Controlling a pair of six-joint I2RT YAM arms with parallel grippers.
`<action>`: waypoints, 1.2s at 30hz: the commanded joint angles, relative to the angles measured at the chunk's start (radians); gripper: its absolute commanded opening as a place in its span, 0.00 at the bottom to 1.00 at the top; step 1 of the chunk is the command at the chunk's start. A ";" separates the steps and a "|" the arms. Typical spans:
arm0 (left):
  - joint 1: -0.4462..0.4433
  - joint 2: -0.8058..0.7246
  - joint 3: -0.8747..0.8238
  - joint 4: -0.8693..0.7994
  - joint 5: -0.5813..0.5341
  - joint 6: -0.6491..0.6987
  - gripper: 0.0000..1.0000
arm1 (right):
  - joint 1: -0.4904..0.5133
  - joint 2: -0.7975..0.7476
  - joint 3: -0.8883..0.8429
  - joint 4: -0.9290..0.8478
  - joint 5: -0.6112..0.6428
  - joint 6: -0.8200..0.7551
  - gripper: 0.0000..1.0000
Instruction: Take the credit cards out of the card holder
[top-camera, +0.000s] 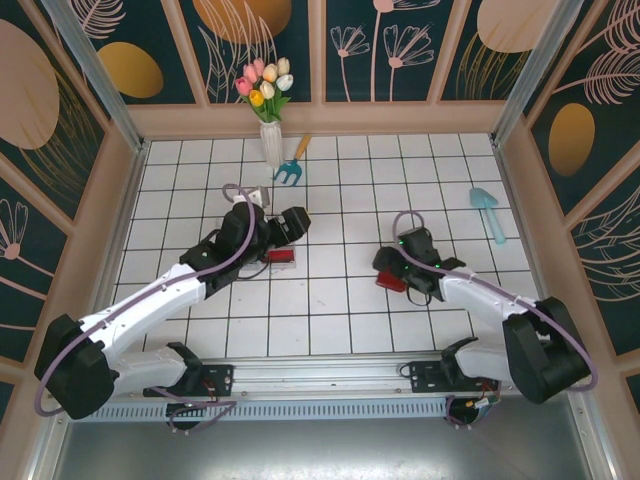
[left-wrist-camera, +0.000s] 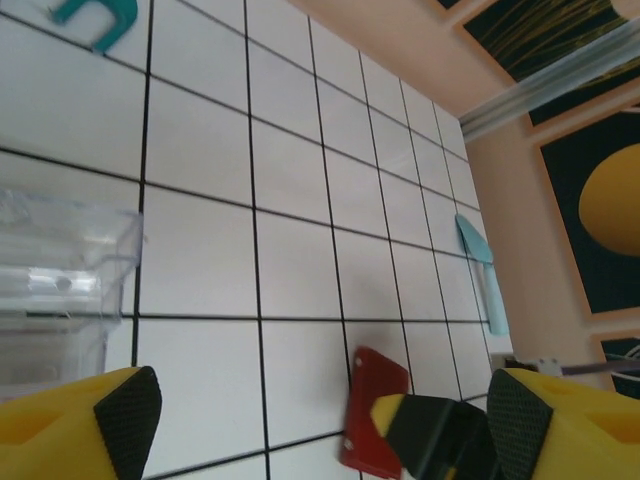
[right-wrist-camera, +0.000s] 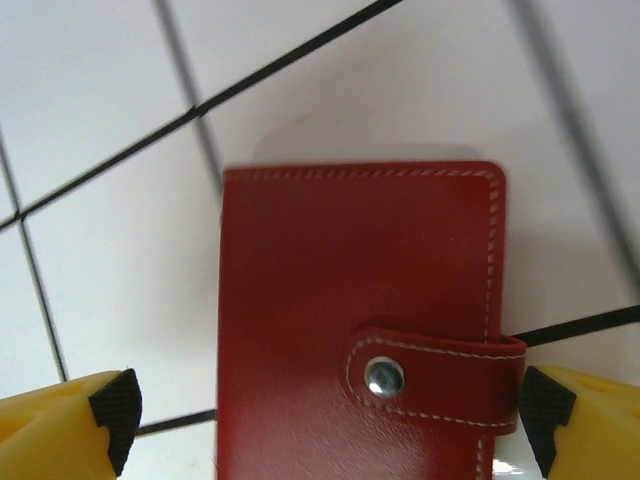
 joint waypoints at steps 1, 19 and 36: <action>-0.038 -0.010 -0.052 -0.012 -0.010 -0.059 0.81 | 0.106 0.053 0.044 0.068 -0.024 0.030 0.99; -0.148 0.381 0.114 0.122 0.097 0.172 0.56 | 0.228 0.039 0.235 -0.321 0.252 0.308 0.82; -0.048 0.915 0.524 0.044 0.361 0.331 0.40 | -0.068 0.000 0.014 0.041 -0.101 0.253 0.54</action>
